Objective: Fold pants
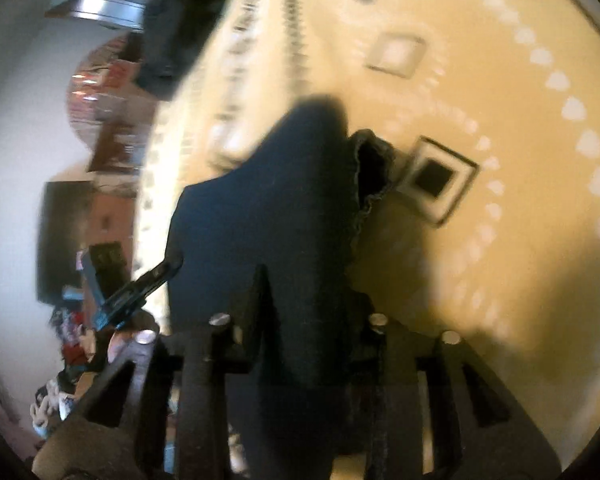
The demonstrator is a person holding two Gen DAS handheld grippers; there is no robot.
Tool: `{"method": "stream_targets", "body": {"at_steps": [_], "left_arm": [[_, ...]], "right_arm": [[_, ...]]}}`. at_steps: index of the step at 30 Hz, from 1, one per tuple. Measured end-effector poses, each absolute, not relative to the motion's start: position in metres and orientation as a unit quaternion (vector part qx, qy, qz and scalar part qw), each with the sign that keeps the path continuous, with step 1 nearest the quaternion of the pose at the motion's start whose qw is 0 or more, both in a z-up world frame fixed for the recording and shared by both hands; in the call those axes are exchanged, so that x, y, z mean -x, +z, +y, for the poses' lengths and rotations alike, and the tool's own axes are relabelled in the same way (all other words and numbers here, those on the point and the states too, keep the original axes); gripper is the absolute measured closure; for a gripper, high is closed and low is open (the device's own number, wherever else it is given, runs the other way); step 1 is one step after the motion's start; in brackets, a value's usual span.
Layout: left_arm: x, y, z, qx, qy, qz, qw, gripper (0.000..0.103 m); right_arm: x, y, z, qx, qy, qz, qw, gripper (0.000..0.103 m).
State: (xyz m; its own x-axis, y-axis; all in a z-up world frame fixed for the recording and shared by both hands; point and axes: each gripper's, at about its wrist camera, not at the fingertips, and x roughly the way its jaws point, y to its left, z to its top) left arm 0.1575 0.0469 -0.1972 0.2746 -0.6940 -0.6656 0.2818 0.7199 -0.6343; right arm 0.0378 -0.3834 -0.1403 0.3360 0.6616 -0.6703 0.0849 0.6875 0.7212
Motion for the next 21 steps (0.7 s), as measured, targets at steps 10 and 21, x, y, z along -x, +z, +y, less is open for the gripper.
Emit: {"method": "stream_targets", "body": {"at_steps": [10, 21], "left_arm": [[-0.041, -0.135, 0.049, 0.098, -0.389, 0.410, 0.819, 0.055], [0.060, -0.131, 0.064, 0.119, -0.378, 0.445, 0.803, 0.048]], "right_arm": [[0.062, -0.045, -0.345, -0.140, 0.202, 0.408, 0.880, 0.061], [0.136, -0.080, -0.316, -0.124, 0.155, 0.444, 0.874, 0.054]]}}
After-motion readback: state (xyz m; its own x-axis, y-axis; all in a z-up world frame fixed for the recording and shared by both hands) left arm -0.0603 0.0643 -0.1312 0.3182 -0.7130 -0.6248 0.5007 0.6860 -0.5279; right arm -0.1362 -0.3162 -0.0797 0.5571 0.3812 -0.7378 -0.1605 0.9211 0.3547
